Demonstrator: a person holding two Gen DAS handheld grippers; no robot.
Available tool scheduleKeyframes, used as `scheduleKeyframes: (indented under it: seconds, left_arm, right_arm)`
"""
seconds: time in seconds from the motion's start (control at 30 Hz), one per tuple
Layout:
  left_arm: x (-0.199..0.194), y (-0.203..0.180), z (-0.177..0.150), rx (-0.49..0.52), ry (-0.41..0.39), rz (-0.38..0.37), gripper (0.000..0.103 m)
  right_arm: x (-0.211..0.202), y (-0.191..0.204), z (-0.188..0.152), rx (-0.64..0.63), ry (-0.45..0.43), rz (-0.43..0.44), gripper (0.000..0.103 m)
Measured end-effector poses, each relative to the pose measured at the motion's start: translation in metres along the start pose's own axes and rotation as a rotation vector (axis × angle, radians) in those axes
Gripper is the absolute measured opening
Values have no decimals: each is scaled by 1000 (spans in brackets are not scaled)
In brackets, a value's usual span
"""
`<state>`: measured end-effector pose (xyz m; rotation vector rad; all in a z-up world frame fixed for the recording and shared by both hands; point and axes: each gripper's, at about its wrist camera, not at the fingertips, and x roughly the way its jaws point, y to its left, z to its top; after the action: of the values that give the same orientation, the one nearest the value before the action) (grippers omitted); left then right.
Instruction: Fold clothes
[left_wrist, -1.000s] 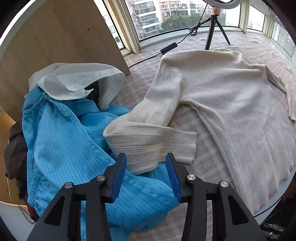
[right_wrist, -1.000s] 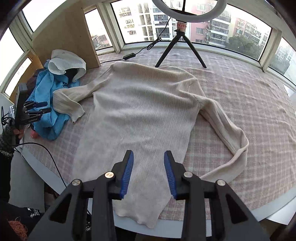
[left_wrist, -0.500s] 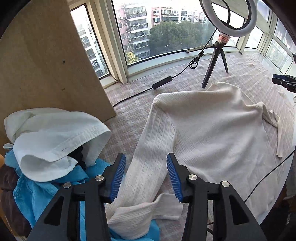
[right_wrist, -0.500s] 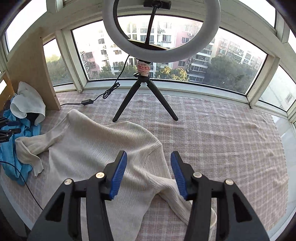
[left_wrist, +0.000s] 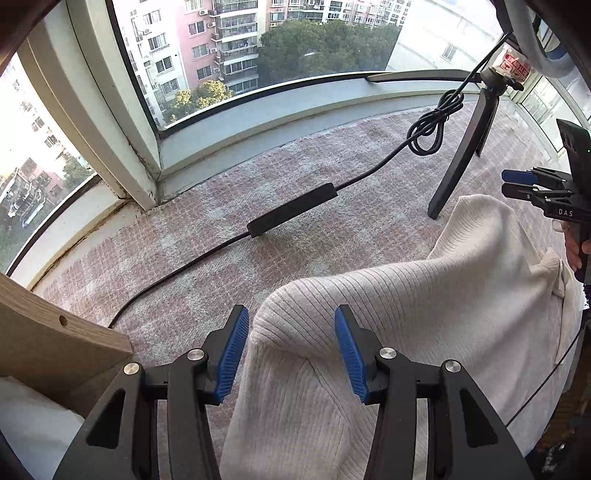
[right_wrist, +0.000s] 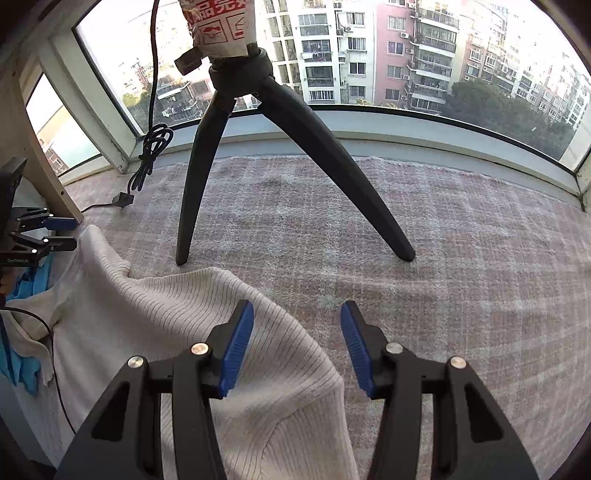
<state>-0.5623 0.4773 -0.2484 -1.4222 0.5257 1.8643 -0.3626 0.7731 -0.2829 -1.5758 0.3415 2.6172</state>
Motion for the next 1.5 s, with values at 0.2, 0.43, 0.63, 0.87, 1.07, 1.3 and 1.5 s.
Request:
scheduleKeyframes:
  seconds: [0.2, 0.43, 0.63, 0.87, 1.07, 1.3, 1.5]
  left_arm:
    - [17, -4, 1, 28, 34, -16, 46]
    - [7, -19, -10, 73, 30, 3, 6]
    - [-32, -22, -29, 77, -102, 14, 11]
    - [-1, 10, -22, 1, -11, 86, 26]
    - [-31, 4, -35, 47, -27, 103, 31]
    - [-78, -6, -95, 51, 20, 65, 39]
    - [-119, -5, -163, -31, 53, 101, 39]
  right_arm:
    - [35, 19, 0, -59, 27, 37, 49]
    - [26, 47, -15, -159, 22, 23, 9]
    - [-56, 28, -21, -35, -229, 60, 8]
    - [-22, 17, -5, -22, -120, -58, 18]
    - [-30, 16, 1, -11, -99, -82, 33]
    - [-80, 11, -44, -43, -47, -144, 33]
    - [-63, -17, -102, -4, 97, -130, 33]
